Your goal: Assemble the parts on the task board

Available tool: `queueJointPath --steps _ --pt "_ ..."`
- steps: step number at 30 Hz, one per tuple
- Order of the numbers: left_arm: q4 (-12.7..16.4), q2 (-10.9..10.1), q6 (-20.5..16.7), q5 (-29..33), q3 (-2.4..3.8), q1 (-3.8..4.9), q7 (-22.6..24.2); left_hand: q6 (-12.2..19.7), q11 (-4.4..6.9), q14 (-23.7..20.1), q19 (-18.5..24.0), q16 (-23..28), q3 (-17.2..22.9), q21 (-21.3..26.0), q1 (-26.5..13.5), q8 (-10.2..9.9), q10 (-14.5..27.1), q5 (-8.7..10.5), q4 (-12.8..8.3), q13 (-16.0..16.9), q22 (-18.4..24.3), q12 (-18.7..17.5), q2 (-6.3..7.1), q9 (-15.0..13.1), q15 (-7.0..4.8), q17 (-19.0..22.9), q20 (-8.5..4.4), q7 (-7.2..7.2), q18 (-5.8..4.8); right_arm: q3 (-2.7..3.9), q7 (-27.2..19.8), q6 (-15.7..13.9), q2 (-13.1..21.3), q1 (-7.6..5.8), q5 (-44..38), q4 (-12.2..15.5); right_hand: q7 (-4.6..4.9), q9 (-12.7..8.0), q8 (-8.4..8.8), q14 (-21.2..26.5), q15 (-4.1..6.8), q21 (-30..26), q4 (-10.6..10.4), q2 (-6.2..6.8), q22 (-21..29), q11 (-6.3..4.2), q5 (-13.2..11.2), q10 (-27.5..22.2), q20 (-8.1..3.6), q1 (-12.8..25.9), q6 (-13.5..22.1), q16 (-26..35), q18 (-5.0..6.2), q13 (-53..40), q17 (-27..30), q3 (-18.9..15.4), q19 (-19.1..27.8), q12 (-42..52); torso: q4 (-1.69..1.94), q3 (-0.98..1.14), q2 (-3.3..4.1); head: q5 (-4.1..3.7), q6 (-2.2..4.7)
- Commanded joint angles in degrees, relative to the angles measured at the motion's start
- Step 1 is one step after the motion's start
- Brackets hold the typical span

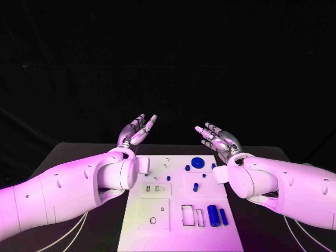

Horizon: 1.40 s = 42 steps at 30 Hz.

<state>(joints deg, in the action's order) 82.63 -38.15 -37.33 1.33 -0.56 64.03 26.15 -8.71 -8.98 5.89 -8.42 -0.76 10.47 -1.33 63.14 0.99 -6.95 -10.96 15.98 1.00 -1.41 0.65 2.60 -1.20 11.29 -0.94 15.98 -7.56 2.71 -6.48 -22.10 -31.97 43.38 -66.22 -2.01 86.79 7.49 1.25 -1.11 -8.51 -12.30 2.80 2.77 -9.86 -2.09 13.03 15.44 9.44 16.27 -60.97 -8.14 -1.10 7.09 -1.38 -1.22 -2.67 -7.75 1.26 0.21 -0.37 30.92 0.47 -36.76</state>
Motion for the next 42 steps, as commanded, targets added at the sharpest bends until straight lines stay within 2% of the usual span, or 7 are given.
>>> queueJointPath --steps 1,6,9,18,22,29,42 --pt "0.01 0.10 2.99 0.26 0.03 0.08 -0.66 -0.79 -1.00 0.36 -0.14 -0.27 0.27 -0.19 2.66 0.32 -0.32 -0.70 0.89 0.14 -0.13 0.46 -0.05 -0.14 0.87 -0.13 0.98 -4.36 0.74 -0.65 4.90 10.17 -0.24 -0.72 -3.57 -0.47 9.30 0.77 -1.34 -8.92 -2.35 3.26 3.08 -0.54 -1.62 2.31 1.11 8.50 0.63 -6.58 -6.28 -1.68 -1.29 -0.81 -0.92 1.56 -5.67 1.46 0.00 -0.02 0.00 0.01 0.00" --pt "0.01 0.10 2.99 0.26 0.03 0.08 -0.66 -1.25 -1.49 0.94 -0.12 -0.39 0.19 -0.28 3.02 0.41 -0.95 -0.69 0.84 0.24 -0.17 0.57 -0.29 -0.21 1.28 -0.23 1.00 -4.84 0.77 -1.31 5.99 12.26 -0.38 -1.34 -4.13 -0.80 9.16 1.87 -3.58 -22.94 -1.46 6.69 6.04 0.05 -3.10 1.78 0.52 23.12 0.46 -10.10 -17.25 -4.04 -0.35 -1.79 -1.83 3.02 -12.08 3.87 0.00 -0.02 0.00 0.01 0.00" --pt "2.74 -4.25 5.07 -0.15 0.03 0.14 -0.83 -2.78 -2.38 3.11 -0.79 -0.80 0.23 -0.61 4.15 0.68 -2.79 -0.66 0.77 0.45 -0.34 0.85 -0.48 -0.41 1.82 -0.52 1.01 -5.64 0.80 -1.22 1.33 6.07 0.18 -2.03 -18.50 -2.54 8.70 2.21 -4.48 -30.06 -0.55 9.04 7.58 0.40 -4.03 1.03 0.07 30.57 0.43 -11.55 -23.11 -4.80 0.59 -2.04 -2.10 3.91 -16.99 4.74 -0.48 -0.37 0.58 -0.37 -0.57" --pt "5.14 -7.11 6.49 -0.47 0.09 0.31 -0.26 -15.95 -4.63 13.31 -6.99 -2.68 0.11 -2.97 9.80 3.06 -13.52 -0.63 0.46 1.39 -1.45 2.18 0.32 -1.72 2.92 -1.56 1.01 -7.30 0.74 -1.06 4.58 4.75 0.63 -3.34 -31.08 -3.92 7.11 2.58 -5.66 -46.20 2.42 14.96 12.24 1.84 -5.71 -1.51 0.35 45.20 0.18 -13.31 -40.77 -5.81 3.39 -2.22 -2.50 7.16 -30.88 5.23 -0.39 -0.18 1.78 -0.27 -0.45" --pt "6.47 -8.50 7.53 -0.84 0.17 0.47 -0.46 -23.52 -5.56 27.00 -18.24 -5.84 0.16 -7.23 12.47 4.37 -23.46 -0.58 0.19 2.07 -3.45 3.69 0.42 -2.27 2.11 -2.81 0.87 -7.65 1.46 -0.98 7.54 6.20 0.66 -4.11 -37.83 -4.65 6.20 2.56 -5.36 -50.75 3.76 16.46 13.51 2.49 -5.98 -2.54 -0.25 48.75 -0.72 -12.61 -43.92 -6.36 3.60 -2.21 -2.59 8.43 -34.39 5.10 -0.36 0.00 2.62 -0.27 -0.35" --pt "9.82 -11.05 9.31 -1.06 0.36 1.03 -1.28 -40.40 -2.87 45.57 -33.08 -10.39 0.23 -13.94 16.12 7.24 -43.53 -0.50 -1.54 3.07 -5.70 7.42 0.23 -3.25 -1.41 -4.11 0.53 -6.69 6.49 -0.91 13.49 9.92 0.26 -5.78 -53.32 -6.44 4.28 2.62 -4.69 -59.00 6.58 19.43 13.74 5.59 -6.72 -4.66 1.59 54.94 -3.57 -12.10 -48.15 -7.42 3.55 -2.35 -3.54 12.30 -40.61 4.29 -0.19 -0.02 4.47 -0.54 -0.28" --pt "16.04 -14.59 13.25 -1.96 0.79 2.95 -2.19 -43.96 -1.64 50.98 -37.00 -10.12 0.56 -15.54 18.18 6.67 -47.73 -0.51 -3.38 2.75 -5.73 6.90 0.65 -2.74 -2.88 -4.43 0.34 -5.60 7.81 -0.84 22.77 15.66 -0.43 -8.37 -79.53 -6.98 1.40 2.86 -4.16 -77.31 12.30 36.76 13.12 10.63 -16.35 -8.40 1.06 59.39 -10.85 -10.48 -53.47 -31.37 3.23 -3.87 -19.56 13.67 -55.99 3.70 0.10 0.01 8.69 -1.07 0.30"
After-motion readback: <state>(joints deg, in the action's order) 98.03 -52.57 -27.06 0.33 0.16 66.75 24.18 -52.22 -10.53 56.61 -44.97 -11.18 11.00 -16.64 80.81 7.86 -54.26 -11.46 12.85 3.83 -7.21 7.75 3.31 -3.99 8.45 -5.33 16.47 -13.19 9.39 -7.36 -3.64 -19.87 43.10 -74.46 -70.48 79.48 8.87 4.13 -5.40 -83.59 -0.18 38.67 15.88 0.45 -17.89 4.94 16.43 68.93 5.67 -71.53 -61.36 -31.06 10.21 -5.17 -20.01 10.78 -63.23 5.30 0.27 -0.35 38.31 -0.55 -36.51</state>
